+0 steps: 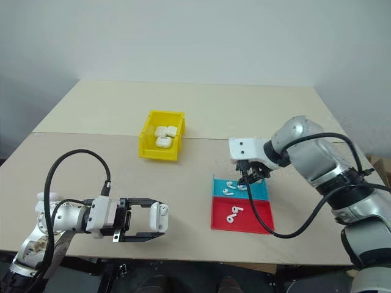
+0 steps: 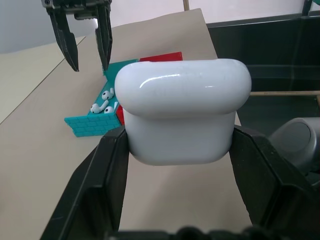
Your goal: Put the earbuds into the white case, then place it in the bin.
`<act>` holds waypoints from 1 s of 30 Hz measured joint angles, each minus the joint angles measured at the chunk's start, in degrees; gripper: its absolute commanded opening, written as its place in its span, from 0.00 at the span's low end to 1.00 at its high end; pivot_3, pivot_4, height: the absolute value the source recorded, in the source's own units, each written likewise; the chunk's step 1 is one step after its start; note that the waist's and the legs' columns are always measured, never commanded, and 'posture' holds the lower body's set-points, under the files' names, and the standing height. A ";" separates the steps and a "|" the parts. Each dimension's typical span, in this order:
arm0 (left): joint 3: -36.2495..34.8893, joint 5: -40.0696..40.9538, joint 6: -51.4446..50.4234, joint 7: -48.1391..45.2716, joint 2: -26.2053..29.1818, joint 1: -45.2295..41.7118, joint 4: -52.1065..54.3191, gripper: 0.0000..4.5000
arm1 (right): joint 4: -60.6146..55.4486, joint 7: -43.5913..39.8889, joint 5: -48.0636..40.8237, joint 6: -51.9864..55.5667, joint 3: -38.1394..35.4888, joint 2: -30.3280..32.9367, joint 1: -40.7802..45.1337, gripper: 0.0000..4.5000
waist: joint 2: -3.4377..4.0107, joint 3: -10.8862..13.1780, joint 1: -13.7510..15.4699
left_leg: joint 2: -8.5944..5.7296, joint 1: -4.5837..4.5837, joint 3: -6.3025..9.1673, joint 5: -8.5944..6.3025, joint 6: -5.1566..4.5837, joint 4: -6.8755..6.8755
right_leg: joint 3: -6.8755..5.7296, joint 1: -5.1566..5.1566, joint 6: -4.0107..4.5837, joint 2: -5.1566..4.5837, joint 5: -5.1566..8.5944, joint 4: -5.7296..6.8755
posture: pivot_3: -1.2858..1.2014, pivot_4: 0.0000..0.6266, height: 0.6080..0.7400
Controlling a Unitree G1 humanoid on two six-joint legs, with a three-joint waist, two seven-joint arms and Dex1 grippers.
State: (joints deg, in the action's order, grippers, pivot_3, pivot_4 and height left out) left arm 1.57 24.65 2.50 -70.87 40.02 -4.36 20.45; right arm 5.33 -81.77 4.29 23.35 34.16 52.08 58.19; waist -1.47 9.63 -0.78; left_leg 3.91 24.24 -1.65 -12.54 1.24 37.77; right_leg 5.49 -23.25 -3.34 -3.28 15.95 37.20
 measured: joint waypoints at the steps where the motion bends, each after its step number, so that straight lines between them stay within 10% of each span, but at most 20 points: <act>1: 0.08 0.00 0.01 0.13 -0.01 0.01 0.29 0.61 | 0.52 -0.30 0.98 -0.46 0.33 -0.30 0.21 0.58 | 0.00 0.00 0.00 | 0.00 -0.01 0.00 0.00 0.00 0.00 | 0.00 0.01 0.00 0.00 0.00 0.00 | 0.52 0.24 1.00; 30: 2.00 -1.36 0.90 2.51 -0.24 0.17 1.11 0.61 | 10.91 -1.61 17.49 -7.80 2.86 -9.57 -1.40 0.58 | 0.01 -0.01 -0.08 | 0.00 -0.09 0.00 0.00 0.00 0.02 | -0.01 0.07 0.01 0.02 -0.01 0.10 | 0.52 0.24 1.00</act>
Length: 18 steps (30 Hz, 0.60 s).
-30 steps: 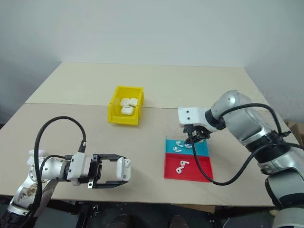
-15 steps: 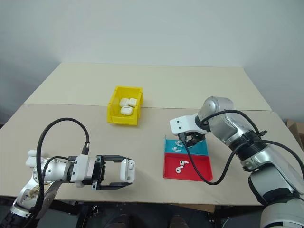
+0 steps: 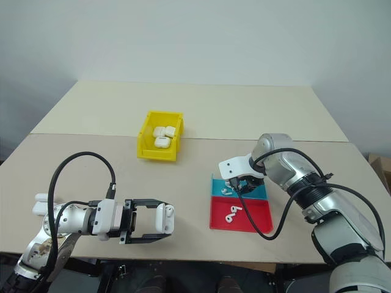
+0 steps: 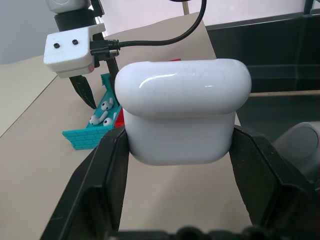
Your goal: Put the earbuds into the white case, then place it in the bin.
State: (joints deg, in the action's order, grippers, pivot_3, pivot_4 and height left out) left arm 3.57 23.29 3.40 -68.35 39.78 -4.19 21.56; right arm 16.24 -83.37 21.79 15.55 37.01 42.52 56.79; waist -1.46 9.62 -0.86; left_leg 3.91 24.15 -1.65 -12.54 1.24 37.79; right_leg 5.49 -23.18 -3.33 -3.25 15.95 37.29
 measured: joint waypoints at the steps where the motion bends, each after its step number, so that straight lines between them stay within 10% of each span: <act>1: 0.00 0.00 0.00 0.00 0.00 0.00 0.00 0.61 | 0.00 -0.06 0.00 0.00 -0.05 -0.11 0.00 0.58 | 0.00 0.00 -0.01 | 0.00 0.00 0.00 0.00 0.00 0.01 | 0.00 0.00 0.00 0.00 0.00 0.01 | 0.52 0.24 1.00; 18: 0.30 -0.73 0.04 0.13 -0.01 -0.08 0.00 0.61 | -0.05 0.22 1.09 -0.41 -1.18 -0.38 -0.88 0.45 | 0.00 0.00 0.04 | -0.01 -0.05 0.00 0.00 0.00 0.03 | 0.01 0.02 0.00 0.00 0.00 0.09 | 0.52 0.24 1.00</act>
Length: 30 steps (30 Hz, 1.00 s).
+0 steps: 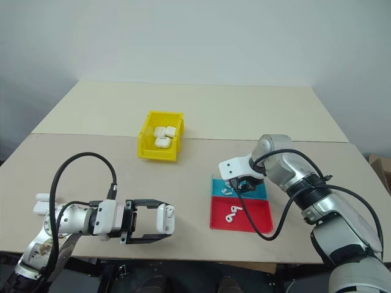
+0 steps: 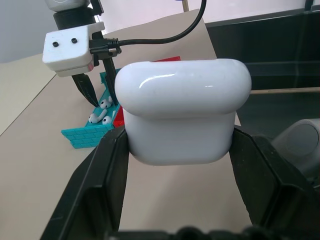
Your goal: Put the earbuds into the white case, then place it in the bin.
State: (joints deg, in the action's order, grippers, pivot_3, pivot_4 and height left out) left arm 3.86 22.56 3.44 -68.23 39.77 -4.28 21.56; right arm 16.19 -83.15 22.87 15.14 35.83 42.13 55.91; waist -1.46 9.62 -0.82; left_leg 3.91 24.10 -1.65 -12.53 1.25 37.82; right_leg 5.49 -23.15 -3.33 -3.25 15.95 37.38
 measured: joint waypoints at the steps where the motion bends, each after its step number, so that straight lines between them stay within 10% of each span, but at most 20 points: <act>1: 0.01 -0.02 0.03 0.01 0.00 0.00 0.00 0.61 | 0.01 -0.02 0.08 -0.02 -0.09 -0.03 -0.04 0.45 | 0.00 0.00 0.00 | 0.00 0.00 0.00 0.00 0.00 0.00 | 0.00 0.00 0.00 0.00 0.00 0.01 | 0.52 0.24 1.00; 30: 0.08 -0.44 0.46 0.04 -0.43 0.00 -0.01 0.61 | 0.04 0.13 1.13 -2.77 -0.74 -0.51 -0.46 0.20 | 0.00 -0.01 -0.02 | 0.00 -0.09 0.00 0.01 0.01 0.02 | 0.02 0.03 0.01 0.02 0.01 0.15 | 0.52 0.24 1.00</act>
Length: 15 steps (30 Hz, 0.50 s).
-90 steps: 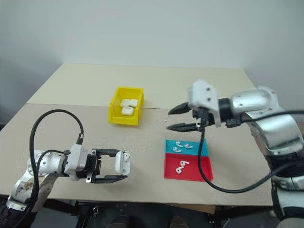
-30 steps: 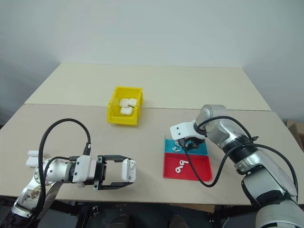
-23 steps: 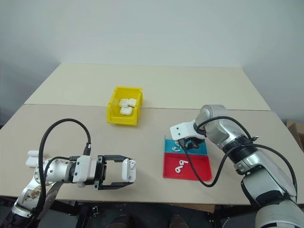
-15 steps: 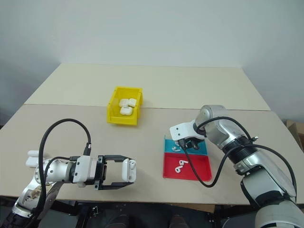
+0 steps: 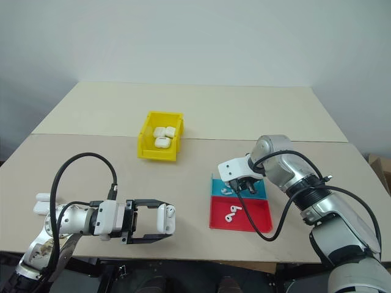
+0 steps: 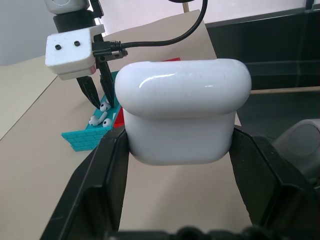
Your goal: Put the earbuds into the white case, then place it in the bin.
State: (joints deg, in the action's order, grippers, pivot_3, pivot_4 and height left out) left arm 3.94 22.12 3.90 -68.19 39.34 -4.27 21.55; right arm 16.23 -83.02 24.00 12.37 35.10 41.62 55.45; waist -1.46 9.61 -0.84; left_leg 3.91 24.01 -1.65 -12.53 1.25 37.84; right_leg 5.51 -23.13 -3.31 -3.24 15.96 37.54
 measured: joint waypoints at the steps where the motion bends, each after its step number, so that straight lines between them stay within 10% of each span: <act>1: 0.00 0.01 -0.02 0.00 -0.01 -0.07 0.00 0.61 | -0.18 0.13 -0.03 0.04 -0.28 0.05 -0.23 0.20 | 0.00 0.00 0.00 | 0.00 0.00 0.00 0.00 0.00 0.00 | 0.00 0.00 0.00 0.00 0.00 0.00 | 0.52 0.24 1.00; 15: -1.34 12.18 -11.99 8.14 -5.70 -12.36 5.17 0.61 | -30.86 -0.18 -22.19 31.62 -30.88 7.91 -6.69 0.20 | 0.01 0.00 0.31 | -0.01 0.08 0.12 0.00 0.00 0.03 | -0.04 0.03 -0.02 0.01 0.01 0.00 | 0.52 0.24 1.00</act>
State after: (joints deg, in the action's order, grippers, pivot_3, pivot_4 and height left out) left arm 2.60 34.30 -8.09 -60.05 33.64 -16.63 26.73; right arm -14.64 -83.20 1.81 43.99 4.22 49.53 48.76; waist -1.45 9.62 -0.52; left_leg 3.90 24.09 -1.54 -12.53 1.25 37.87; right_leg 5.47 -23.10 -3.33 -3.23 15.96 37.53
